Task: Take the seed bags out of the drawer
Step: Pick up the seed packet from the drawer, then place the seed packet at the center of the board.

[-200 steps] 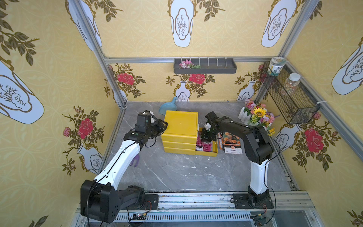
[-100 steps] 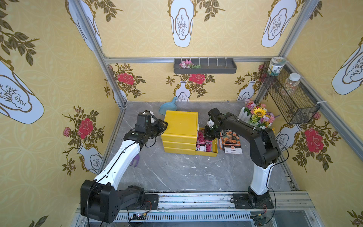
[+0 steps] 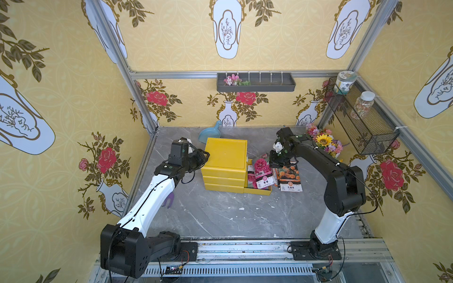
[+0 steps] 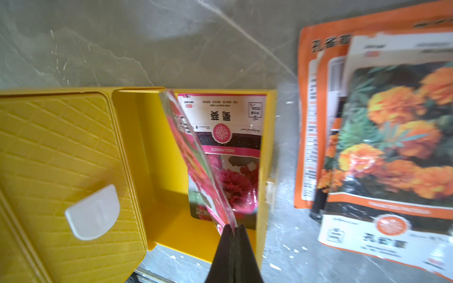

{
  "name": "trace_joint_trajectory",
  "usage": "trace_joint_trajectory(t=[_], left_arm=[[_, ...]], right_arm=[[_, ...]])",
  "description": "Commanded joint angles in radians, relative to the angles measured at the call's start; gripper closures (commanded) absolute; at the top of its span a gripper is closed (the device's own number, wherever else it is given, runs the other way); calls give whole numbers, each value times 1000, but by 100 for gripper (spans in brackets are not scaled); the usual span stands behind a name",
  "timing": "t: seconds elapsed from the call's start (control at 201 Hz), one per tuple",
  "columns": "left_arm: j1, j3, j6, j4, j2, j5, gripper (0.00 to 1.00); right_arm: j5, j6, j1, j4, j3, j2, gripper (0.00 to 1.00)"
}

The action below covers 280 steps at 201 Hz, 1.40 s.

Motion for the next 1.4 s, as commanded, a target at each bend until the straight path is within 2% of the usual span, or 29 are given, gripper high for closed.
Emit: trace_joint_trajectory(t=[0.0, 0.528, 0.937, 1.066, 1.276, 1.39], left_arm=[[3, -20, 7, -188, 11, -48, 54], [2, -16, -8, -170, 12, -44, 54], [2, -21, -17, -163, 9, -40, 54], [2, -25, -18, -165, 6, -39, 54], [2, -30, -19, -159, 9, -34, 54], [2, -28, -18, -157, 12, -33, 54]], right_arm=[[10, -49, -33, -47, 16, -27, 100], [-6, -189, -328, -122, -7, -114, 100], [-45, -217, -358, -101, -69, -67, 100], [14, -232, -358, -118, -68, -33, 100], [179, -222, -357, -135, -45, -19, 76], [214, -209, -356, -137, -21, -25, 65]])
